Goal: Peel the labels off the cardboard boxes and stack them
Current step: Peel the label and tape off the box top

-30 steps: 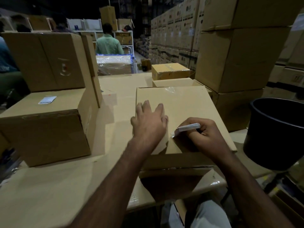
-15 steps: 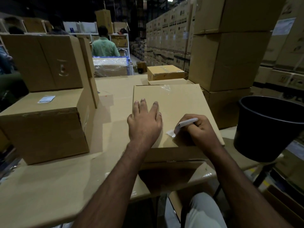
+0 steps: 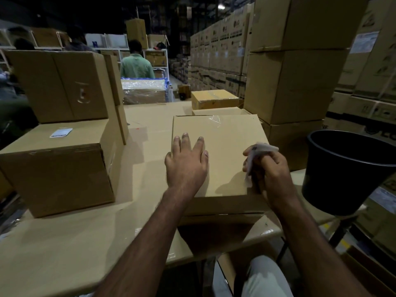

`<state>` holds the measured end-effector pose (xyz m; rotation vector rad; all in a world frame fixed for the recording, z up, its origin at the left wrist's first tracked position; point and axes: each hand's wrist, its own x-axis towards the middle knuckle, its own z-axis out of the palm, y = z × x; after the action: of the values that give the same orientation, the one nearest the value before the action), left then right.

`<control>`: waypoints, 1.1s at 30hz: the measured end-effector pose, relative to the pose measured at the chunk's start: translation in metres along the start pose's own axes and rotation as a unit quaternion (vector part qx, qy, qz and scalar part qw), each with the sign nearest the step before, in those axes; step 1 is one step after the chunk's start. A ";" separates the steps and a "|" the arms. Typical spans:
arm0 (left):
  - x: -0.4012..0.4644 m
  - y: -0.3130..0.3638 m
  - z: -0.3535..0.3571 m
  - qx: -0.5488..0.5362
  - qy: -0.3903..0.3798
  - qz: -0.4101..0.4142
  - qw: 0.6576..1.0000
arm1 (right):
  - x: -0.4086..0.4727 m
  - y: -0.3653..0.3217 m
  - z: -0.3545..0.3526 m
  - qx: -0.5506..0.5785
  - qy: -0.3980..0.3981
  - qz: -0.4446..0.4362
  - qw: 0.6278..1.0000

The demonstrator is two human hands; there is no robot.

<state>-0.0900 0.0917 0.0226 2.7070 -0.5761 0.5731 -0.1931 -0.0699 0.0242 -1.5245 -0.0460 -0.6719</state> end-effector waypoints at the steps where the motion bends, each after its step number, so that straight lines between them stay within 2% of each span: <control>1: 0.002 0.000 0.000 -0.003 0.000 -0.001 1.000 | -0.001 0.000 -0.001 -0.015 0.012 0.004 1.000; 9: 0.022 -0.001 0.002 -0.045 -0.001 -0.011 0.999 | 0.010 0.000 -0.012 -0.155 0.051 -0.051 0.985; 18: 0.058 -0.003 0.010 -0.058 -0.010 -0.014 0.998 | 0.055 0.012 -0.012 -0.242 0.041 -0.022 0.969; 25: 0.096 0.001 0.019 -0.023 -0.053 -0.021 0.998 | 0.097 0.025 -0.012 -0.253 0.075 0.023 0.964; 33: 0.110 0.006 0.029 -0.033 -0.073 0.024 0.997 | 0.114 0.030 -0.016 -0.205 0.102 0.025 0.973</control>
<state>0.0086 0.0403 0.0472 2.6948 -0.6863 0.3635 -0.0924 -0.1304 0.0448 -1.8339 0.3031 -0.8286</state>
